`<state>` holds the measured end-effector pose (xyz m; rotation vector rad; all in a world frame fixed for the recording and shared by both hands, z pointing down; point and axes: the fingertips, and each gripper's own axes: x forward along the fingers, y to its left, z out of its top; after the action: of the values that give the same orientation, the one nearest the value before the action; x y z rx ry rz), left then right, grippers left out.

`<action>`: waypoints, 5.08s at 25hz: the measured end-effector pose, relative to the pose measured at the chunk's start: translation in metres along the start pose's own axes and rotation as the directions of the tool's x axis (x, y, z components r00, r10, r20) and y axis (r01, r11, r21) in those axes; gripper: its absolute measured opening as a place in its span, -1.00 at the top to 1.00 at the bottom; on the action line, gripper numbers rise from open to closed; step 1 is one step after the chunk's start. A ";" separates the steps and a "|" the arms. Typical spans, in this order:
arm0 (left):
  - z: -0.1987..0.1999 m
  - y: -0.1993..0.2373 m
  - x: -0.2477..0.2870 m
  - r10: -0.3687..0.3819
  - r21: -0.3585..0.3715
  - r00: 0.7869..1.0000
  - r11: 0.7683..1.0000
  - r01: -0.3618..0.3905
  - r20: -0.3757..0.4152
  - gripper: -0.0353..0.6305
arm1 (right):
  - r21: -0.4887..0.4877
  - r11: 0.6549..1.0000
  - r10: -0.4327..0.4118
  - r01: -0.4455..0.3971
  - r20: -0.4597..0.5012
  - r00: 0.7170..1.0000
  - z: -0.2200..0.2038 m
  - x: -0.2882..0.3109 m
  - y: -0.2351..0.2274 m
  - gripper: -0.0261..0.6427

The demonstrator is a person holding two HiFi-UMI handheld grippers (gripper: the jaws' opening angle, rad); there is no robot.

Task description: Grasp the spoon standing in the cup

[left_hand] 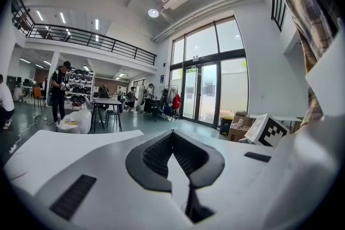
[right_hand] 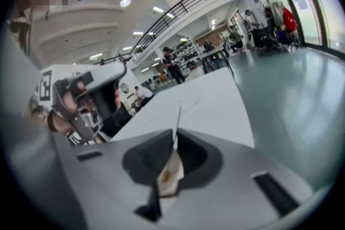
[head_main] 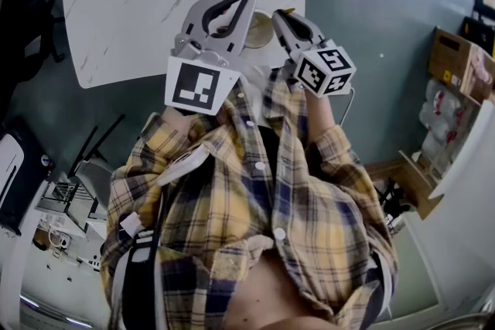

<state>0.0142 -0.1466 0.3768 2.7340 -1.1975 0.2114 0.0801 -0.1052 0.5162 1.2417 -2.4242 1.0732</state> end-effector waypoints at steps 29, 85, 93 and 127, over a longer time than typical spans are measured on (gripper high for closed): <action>0.039 0.002 -0.012 0.064 0.018 0.992 0.998 -0.066 0.106 0.85 | -0.185 0.976 0.123 -0.115 0.029 0.992 0.058 -0.032 0.048 0.82; 0.097 0.040 -0.056 0.240 0.077 0.945 0.962 -0.263 0.222 0.84 | -0.567 0.812 0.404 -0.138 0.375 0.834 0.230 -0.067 0.189 0.83; 0.094 0.041 -0.051 0.220 0.075 0.952 0.968 -0.241 0.214 0.85 | -0.559 0.820 0.385 -0.125 0.377 0.842 0.227 -0.067 0.184 0.83; 0.102 0.023 -0.033 0.134 0.098 0.962 0.982 -0.161 0.238 0.85 | -0.543 0.834 0.348 -0.097 0.381 0.856 0.229 -0.076 0.160 0.83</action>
<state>-0.0177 -0.1580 0.2725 2.8319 -1.4976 -0.0230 0.0341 -0.1556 0.2349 1.1264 -2.9979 0.1092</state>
